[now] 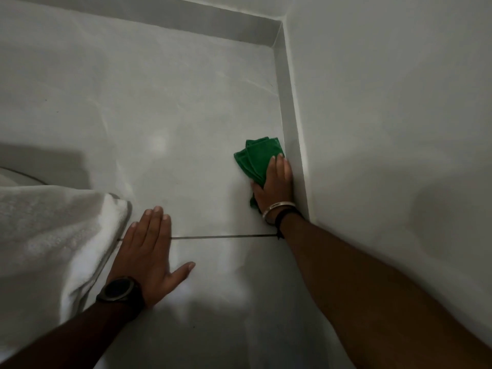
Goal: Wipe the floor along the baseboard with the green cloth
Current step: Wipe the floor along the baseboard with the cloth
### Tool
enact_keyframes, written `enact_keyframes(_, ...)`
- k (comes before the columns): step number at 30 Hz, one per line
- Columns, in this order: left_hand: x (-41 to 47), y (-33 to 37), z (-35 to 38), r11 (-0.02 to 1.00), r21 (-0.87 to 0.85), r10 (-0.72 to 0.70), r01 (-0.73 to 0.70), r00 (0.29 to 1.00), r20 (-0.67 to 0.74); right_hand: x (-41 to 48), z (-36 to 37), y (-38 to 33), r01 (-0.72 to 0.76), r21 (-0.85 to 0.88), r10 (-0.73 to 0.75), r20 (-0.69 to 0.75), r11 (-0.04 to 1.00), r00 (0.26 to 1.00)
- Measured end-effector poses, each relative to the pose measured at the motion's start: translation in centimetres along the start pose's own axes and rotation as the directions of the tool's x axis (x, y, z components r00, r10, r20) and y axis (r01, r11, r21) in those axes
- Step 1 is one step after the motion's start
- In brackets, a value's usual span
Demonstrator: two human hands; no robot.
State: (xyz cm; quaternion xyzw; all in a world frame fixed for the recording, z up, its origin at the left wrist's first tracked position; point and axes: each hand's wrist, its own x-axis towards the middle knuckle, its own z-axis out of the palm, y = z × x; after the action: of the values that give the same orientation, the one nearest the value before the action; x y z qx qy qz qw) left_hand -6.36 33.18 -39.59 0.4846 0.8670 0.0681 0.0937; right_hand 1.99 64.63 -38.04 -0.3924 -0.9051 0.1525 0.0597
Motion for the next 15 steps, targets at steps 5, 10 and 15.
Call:
enact_keyframes(5,0.0,0.0,0.0,1.0,0.002,0.004,-0.004,1.0,0.002,-2.3,0.1,0.3,0.028,-0.007,-0.028,0.01,1.0,1.0)
enact_keyframes(10,-0.1,0.0,-0.1,1.0,0.004,-0.009,0.009,1.0,0.013,-10.2,0.2,0.9,0.006,0.029,-0.006,0.005,1.0,1.0)
enact_keyframes(15,-0.3,0.2,-0.4,1.0,-0.011,-0.024,0.025,0.999,0.026,-19.0,0.7,1.3,-0.083,0.095,0.084,-0.006,0.992,0.996)
